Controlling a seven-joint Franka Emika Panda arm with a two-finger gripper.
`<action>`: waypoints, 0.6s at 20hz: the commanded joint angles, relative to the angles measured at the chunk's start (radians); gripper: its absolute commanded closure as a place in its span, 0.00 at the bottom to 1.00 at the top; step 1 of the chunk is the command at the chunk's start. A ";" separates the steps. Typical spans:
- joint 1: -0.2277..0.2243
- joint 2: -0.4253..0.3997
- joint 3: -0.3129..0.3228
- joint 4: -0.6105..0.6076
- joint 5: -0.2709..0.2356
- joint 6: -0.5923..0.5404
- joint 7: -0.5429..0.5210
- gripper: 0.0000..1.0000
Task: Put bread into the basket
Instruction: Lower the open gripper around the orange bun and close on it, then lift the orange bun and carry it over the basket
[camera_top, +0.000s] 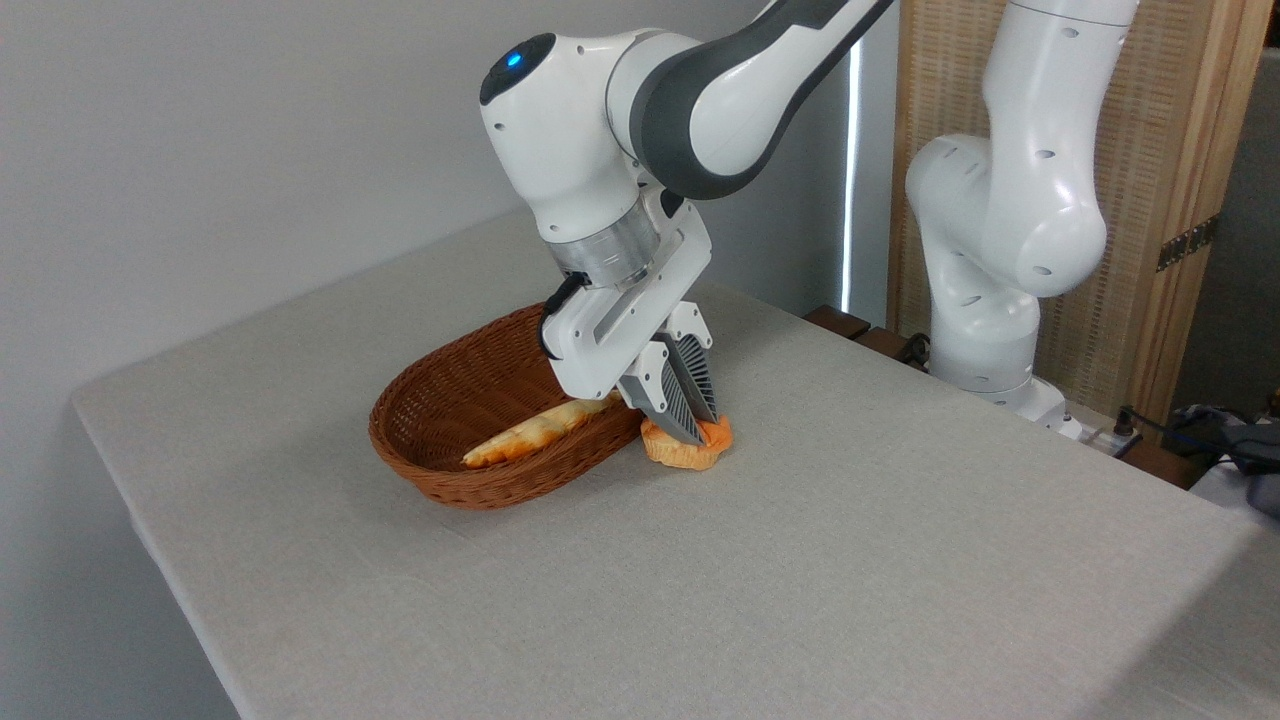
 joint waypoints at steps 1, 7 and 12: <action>0.004 -0.001 0.004 0.001 -0.016 -0.019 0.018 0.92; 0.005 -0.004 0.007 0.007 -0.016 -0.063 0.029 0.94; 0.007 -0.009 0.012 0.018 -0.016 -0.086 0.031 1.00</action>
